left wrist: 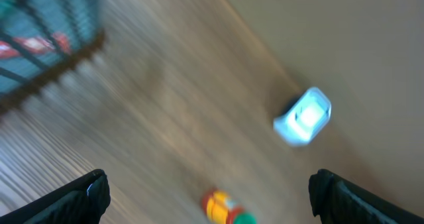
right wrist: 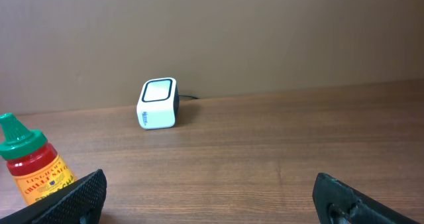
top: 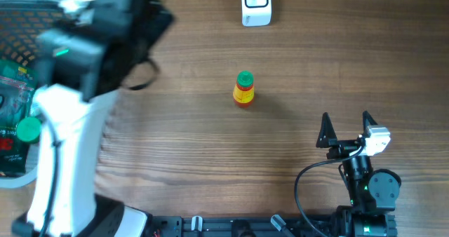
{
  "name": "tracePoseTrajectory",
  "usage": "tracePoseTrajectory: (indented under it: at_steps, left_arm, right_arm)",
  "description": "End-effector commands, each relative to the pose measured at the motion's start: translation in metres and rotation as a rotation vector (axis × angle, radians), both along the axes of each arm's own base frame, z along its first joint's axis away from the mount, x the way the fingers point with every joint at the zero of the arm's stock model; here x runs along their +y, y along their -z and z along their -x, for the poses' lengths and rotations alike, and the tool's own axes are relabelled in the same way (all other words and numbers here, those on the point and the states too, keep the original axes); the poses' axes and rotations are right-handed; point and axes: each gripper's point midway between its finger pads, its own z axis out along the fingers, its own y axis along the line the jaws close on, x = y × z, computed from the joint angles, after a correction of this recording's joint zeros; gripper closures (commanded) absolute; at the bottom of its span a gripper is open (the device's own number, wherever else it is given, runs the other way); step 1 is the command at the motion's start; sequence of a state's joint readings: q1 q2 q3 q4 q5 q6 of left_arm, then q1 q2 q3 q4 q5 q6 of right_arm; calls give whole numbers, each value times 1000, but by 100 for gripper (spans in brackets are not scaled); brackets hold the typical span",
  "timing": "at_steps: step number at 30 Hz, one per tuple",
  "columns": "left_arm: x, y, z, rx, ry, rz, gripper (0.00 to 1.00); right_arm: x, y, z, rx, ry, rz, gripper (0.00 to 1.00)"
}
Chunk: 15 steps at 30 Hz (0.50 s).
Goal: Scan the item barcode
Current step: 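Set the bottle upright on the table and withdraw the left gripper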
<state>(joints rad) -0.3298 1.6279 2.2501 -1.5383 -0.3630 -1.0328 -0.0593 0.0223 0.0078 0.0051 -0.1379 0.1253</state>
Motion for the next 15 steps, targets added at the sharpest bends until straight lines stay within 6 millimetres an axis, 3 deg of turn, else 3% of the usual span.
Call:
tracePoseTrajectory:
  at_steps: [1,5,11,15]
  left_arm:
    - [67,-32,21,-97,-182,-26,0]
    - [126,-37,40,-97,-345,-55,0]
    - [200,-12,85,57,-615,-69,0]
    - [228,4,101,117,-717,-33,0]
  right_arm:
    - [2,0,0,-3,-12,18,0]
    - [2,0,0,-3,-12,18,0]
    - [2,0,0,-3,-12,18,0]
    - [2,0,0,-3,-12,18,0]
